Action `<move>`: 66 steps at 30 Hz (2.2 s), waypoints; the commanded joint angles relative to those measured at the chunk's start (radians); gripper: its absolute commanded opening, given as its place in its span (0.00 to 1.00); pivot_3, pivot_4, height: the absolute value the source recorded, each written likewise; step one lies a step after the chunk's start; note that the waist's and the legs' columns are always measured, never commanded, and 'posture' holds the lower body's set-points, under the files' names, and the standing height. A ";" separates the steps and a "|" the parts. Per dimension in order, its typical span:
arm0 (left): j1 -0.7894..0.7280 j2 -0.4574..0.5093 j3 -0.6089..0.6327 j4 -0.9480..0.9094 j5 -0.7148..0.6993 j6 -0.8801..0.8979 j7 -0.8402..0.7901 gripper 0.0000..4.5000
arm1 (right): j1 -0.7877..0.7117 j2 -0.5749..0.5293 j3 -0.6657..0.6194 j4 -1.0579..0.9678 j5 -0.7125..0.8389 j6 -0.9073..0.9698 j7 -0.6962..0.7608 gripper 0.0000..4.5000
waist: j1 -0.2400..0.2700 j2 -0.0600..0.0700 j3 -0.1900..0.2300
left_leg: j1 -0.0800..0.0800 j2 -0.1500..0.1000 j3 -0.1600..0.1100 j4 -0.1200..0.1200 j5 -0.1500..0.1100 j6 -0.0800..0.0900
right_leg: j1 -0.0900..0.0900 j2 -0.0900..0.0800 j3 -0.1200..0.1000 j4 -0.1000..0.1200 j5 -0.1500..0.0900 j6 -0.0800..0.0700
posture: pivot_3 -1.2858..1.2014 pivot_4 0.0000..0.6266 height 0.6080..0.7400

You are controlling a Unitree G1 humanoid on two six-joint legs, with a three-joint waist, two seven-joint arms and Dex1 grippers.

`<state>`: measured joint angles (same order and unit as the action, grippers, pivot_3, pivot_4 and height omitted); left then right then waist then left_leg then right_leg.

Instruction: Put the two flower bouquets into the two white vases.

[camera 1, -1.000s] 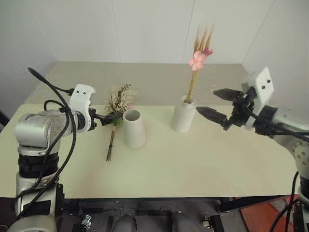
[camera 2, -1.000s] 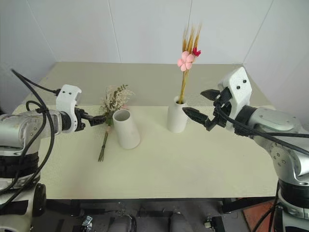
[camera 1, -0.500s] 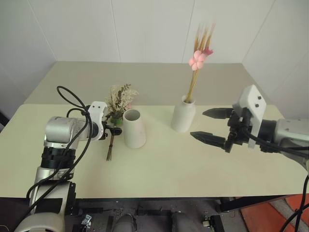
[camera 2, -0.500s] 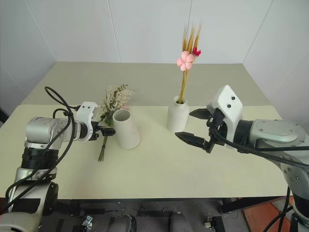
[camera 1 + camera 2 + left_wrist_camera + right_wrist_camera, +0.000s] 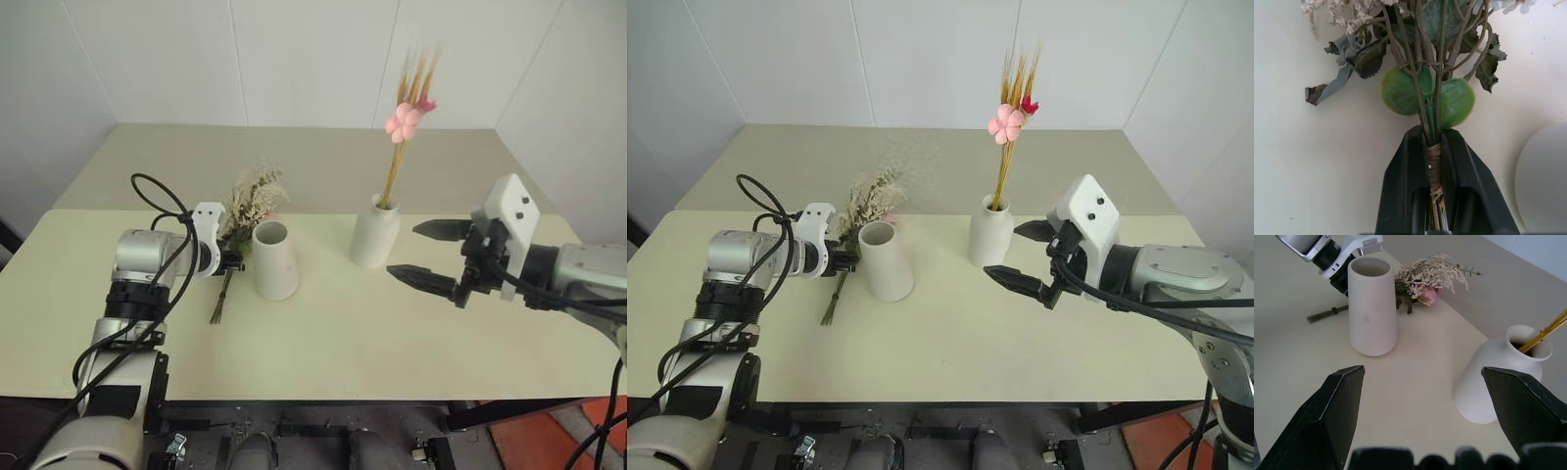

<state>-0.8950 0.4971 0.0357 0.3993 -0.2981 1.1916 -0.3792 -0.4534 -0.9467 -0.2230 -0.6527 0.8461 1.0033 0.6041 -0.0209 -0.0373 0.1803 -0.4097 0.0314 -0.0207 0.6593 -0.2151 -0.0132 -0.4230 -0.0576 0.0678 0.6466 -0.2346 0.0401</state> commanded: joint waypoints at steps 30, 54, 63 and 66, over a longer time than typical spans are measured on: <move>-0.030 -0.133 0.365 -0.123 -0.559 -0.619 -0.488 0.02 | 0.199 0.079 -0.092 -0.109 -0.076 -0.105 -0.121 1.00 | 0.004 -0.001 0.000 | 0.000 -0.001 -0.001 0.002 0.000 0.000 | 0.002 -0.001 -0.001 -0.001 0.001 0.001 | 0.52 0.24 1.00; 0.111 -0.110 0.207 -0.203 -0.457 -0.726 -0.688 0.18 | 0.224 0.088 -0.086 -0.108 -0.088 -0.122 -0.120 1.00 | 0.006 -0.001 0.000 | 0.000 -0.001 0.000 0.002 0.000 0.000 | 0.002 0.000 -0.001 -0.001 0.001 0.001 | 0.52 0.24 1.00; 0.274 0.022 0.205 -0.297 -0.462 -0.669 -0.770 0.83 | 0.250 0.077 -0.108 -0.088 -0.096 -0.120 -0.104 1.00 | -0.001 0.000 0.000 | 0.001 0.000 0.000 0.002 0.000 0.000 | 0.002 0.000 0.000 -0.001 0.001 0.001 | 0.52 0.24 1.00; 0.316 0.070 0.222 -0.310 -0.459 -0.661 -0.759 1.00 | 0.259 0.069 -0.121 -0.079 -0.104 -0.121 -0.094 1.00 | 0.001 0.000 0.000 | 0.001 0.000 0.000 0.002 0.000 0.000 | 0.002 0.000 0.000 -0.001 0.001 0.001 | 0.52 0.24 1.00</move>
<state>-0.5727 0.5455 0.2257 0.1414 -0.7469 0.5294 -1.1386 -0.1883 -0.8612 -0.2967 -0.7239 0.7546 0.9146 0.5024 -0.0199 -0.0375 0.1801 -0.4088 0.0319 -0.0209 0.6608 -0.2149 -0.0136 -0.4210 -0.0574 0.0674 0.6459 -0.2336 0.0412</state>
